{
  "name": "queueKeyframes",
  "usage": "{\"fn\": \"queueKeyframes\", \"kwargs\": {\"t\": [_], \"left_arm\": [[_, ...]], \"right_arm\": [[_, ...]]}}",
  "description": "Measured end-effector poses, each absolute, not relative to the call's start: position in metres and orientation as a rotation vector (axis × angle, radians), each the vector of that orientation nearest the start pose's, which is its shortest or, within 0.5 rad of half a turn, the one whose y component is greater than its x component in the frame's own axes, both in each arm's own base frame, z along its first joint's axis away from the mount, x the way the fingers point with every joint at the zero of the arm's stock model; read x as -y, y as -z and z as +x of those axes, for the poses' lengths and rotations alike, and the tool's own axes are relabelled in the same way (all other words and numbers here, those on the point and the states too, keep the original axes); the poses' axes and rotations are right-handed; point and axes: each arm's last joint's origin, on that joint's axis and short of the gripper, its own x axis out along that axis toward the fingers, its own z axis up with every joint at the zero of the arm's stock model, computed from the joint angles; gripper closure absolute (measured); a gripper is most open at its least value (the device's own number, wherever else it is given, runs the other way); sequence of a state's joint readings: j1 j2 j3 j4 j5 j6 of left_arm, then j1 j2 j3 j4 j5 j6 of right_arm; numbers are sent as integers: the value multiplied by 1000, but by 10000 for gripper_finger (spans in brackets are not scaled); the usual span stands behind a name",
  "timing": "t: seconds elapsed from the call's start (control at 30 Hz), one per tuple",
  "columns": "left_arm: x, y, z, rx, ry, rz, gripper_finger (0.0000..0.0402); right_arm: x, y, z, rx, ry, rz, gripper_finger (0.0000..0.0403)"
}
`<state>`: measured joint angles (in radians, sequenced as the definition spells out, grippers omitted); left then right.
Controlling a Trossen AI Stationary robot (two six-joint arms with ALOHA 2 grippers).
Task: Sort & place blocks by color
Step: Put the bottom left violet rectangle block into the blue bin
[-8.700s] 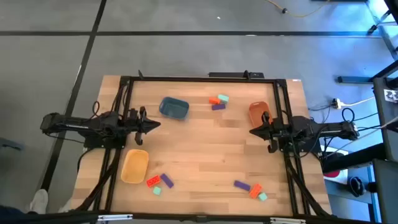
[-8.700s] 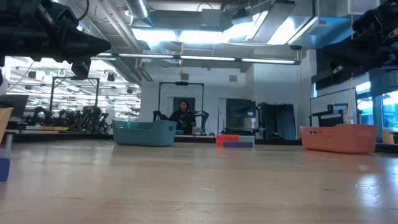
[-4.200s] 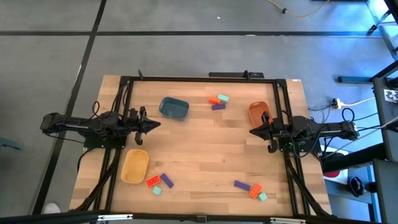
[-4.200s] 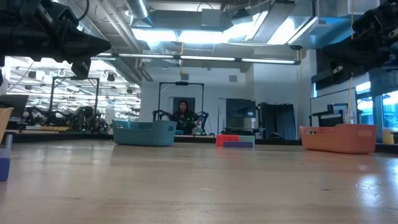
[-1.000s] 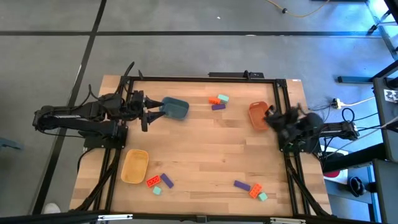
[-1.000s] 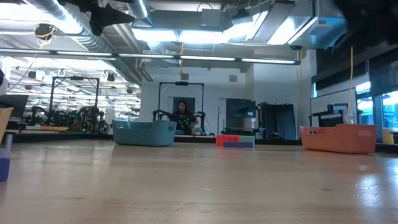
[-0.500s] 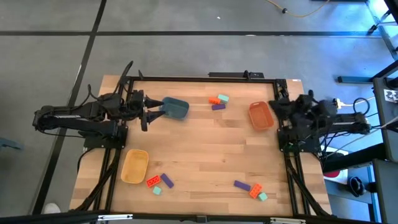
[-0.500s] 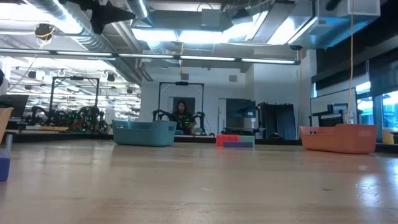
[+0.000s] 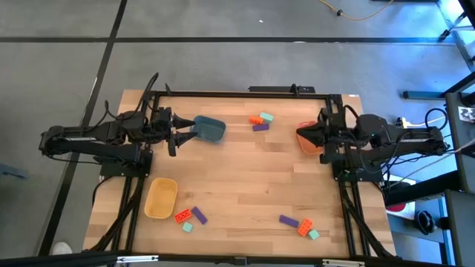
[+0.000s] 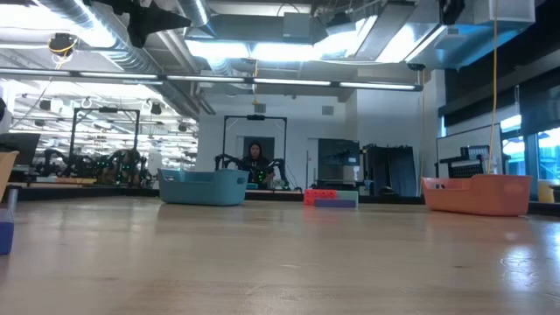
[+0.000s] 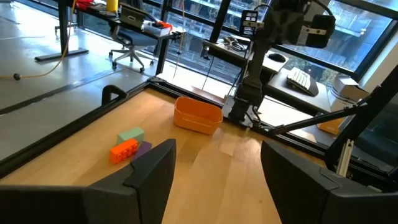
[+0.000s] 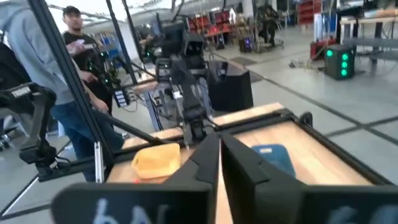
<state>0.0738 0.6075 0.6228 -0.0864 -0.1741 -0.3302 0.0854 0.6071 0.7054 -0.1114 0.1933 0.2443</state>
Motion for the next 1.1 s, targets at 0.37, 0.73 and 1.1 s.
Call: {"fn": "queueKeyframes", "kwargs": {"t": [0.37, 0.73, 1.1], "left_arm": [[-16, -311, 143, -30, -258, -325, 173], [-12, -316, 176, -138, -138, -398, 173], [81, -285, 251, -1071, 309, -92, 173]], "right_arm": [[-6, -331, 137, -53, 125, 288, 208], [-6, -330, 139, -59, 126, 294, 163], [-6, -329, 140, -72, 126, 274, 163]]}}
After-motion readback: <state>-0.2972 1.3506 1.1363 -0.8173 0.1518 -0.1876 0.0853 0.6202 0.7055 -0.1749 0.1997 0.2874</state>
